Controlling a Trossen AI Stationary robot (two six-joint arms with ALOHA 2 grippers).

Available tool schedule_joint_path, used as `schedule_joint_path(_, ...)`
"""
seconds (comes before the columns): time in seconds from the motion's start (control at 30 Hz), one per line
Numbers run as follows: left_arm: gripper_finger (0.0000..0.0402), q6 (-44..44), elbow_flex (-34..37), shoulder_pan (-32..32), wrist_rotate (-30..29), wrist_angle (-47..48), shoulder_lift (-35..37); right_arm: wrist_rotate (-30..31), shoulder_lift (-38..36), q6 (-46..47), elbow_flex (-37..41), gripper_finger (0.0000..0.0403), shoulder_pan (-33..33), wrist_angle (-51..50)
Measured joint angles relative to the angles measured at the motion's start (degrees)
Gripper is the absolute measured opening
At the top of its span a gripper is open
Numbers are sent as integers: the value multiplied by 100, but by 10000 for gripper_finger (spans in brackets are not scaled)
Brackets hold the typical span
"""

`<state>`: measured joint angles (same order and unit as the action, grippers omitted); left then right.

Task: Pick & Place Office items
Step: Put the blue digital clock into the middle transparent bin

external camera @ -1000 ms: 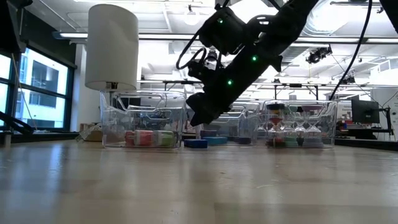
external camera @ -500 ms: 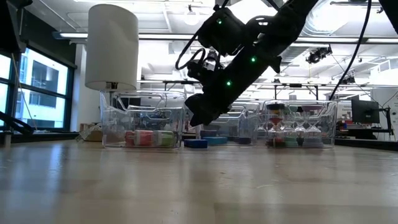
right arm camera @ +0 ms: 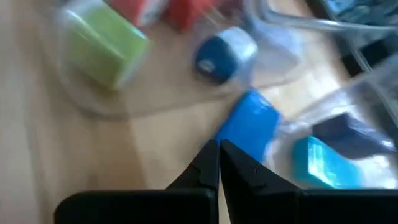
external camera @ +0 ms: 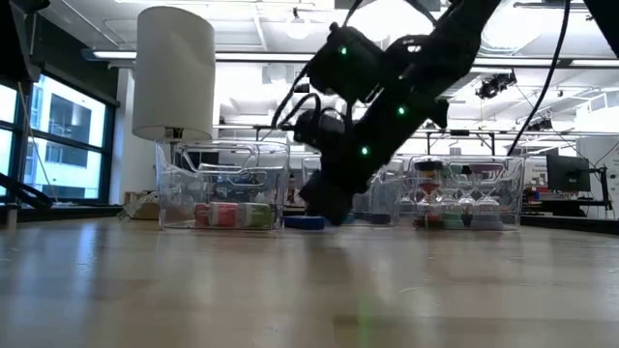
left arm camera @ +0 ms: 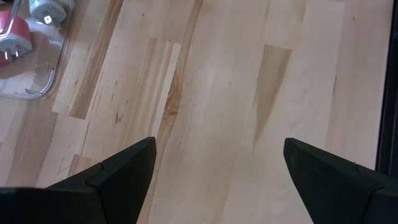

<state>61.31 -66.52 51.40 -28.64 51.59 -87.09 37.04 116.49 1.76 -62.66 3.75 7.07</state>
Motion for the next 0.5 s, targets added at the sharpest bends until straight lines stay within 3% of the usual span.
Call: schedule_joint_path(0.5, 344, -1, 2, 0, 17, -23, -2, -124, -49, -168, -28, 2, -346, 355)
